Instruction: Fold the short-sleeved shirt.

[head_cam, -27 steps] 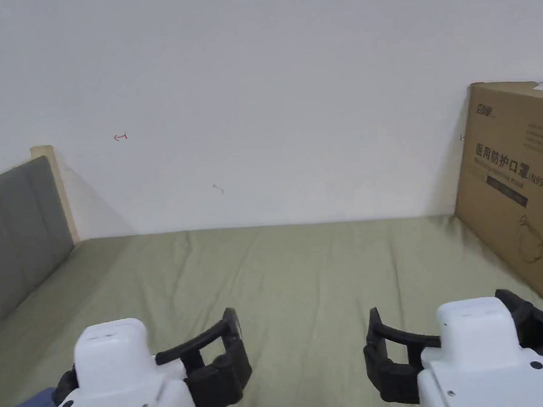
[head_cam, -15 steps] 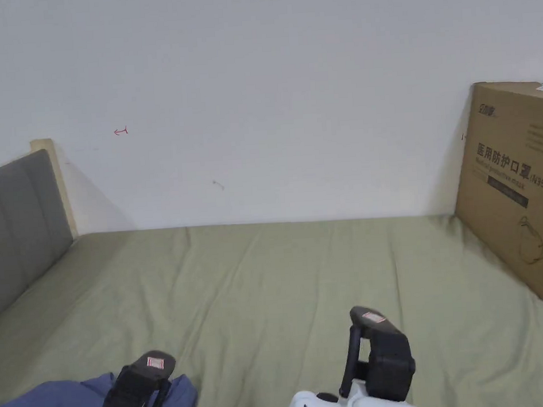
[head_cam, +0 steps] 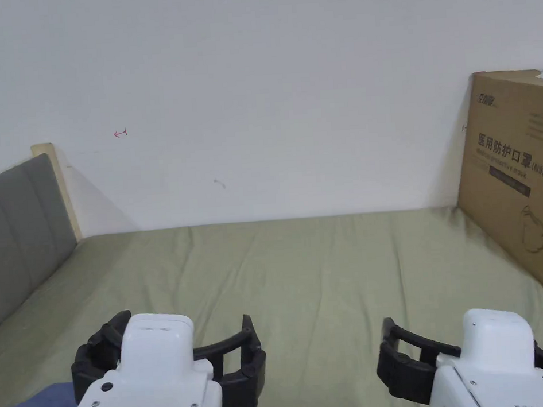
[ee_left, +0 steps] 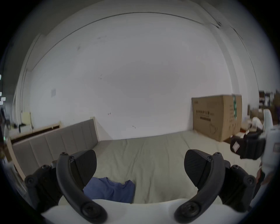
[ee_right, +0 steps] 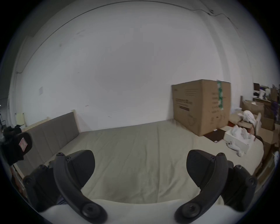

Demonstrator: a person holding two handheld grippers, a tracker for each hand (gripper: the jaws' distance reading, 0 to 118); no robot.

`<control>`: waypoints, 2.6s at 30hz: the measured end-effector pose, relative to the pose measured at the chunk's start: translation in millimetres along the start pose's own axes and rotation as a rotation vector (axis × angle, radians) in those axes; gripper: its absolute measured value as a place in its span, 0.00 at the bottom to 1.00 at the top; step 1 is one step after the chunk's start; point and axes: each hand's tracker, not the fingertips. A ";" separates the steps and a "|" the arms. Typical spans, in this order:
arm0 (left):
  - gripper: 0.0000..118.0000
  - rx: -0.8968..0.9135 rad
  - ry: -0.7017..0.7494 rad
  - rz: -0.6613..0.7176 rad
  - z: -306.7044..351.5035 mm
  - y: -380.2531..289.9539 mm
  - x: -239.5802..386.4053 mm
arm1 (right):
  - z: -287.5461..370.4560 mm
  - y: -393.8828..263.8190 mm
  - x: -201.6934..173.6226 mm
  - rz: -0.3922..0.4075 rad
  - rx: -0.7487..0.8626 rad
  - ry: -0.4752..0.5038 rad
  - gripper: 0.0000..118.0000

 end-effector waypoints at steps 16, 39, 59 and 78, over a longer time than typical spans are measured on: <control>0.05 -0.022 0.032 0.126 2.5 5.1 -3.5 | 13.0 3.0 -16.6 0.218 0.090 -0.020 0.19; 0.00 -0.037 0.146 0.127 21.3 4.8 -45.8 | 2.8 8.6 -63.0 0.246 0.060 0.186 0.00; 0.00 -0.218 0.390 0.183 42.0 -35.4 -125.3 | 13.8 -18.1 -181.0 0.323 -0.029 0.535 0.00; 0.83 -0.859 0.298 0.547 -131.4 -237.1 -186.9 | -39.0 -56.5 -156.2 0.335 -0.231 0.424 0.00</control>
